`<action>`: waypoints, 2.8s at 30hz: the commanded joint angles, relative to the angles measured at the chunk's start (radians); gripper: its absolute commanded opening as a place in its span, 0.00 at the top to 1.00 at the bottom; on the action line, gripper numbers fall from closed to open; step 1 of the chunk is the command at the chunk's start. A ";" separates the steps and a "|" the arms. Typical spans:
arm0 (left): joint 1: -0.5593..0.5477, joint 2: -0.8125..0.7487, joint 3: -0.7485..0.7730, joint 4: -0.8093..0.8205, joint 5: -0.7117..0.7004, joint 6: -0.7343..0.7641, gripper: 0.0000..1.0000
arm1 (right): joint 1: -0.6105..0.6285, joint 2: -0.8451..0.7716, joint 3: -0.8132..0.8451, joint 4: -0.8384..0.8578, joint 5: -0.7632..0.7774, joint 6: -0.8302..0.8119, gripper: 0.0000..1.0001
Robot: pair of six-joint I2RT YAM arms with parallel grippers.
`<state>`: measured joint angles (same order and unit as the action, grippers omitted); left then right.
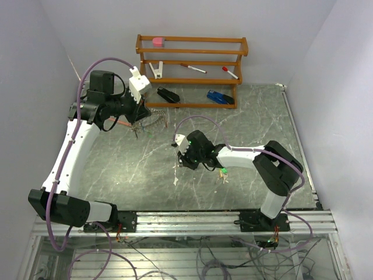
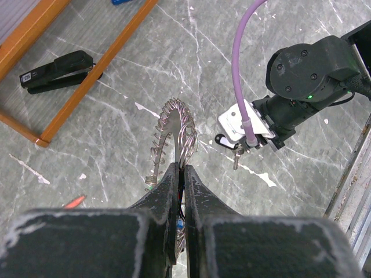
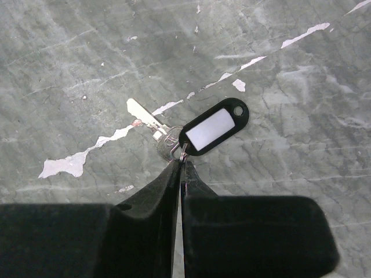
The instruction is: Put the keys on the keyring
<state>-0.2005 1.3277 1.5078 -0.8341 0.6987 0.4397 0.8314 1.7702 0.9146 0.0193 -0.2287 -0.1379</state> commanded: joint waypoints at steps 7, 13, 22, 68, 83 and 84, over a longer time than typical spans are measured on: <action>0.010 -0.020 -0.003 0.058 0.028 -0.004 0.93 | 0.003 -0.014 0.005 0.043 0.015 0.011 1.00; 0.010 -0.019 -0.003 0.056 0.033 -0.003 0.93 | 0.002 -0.086 -0.014 0.057 0.029 0.040 1.00; 0.011 -0.021 0.009 -0.019 0.090 0.071 0.93 | 0.002 -0.342 0.059 -0.071 0.076 0.087 1.00; -0.002 -0.043 0.030 -0.166 0.189 0.283 0.93 | 0.088 -0.263 0.582 -0.228 -0.002 0.399 1.00; -0.004 -0.190 -0.100 -0.141 0.076 0.602 0.93 | 0.088 -0.442 0.331 -0.161 0.014 0.464 1.00; -0.005 -0.229 -0.133 -0.095 0.068 0.608 0.93 | 0.087 -0.462 0.304 -0.150 0.014 0.477 1.00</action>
<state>-0.2001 1.2198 1.4380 -1.0424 0.7944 0.9443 0.9157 1.3880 1.3014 -0.1783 -0.2283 0.2928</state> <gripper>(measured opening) 0.108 0.006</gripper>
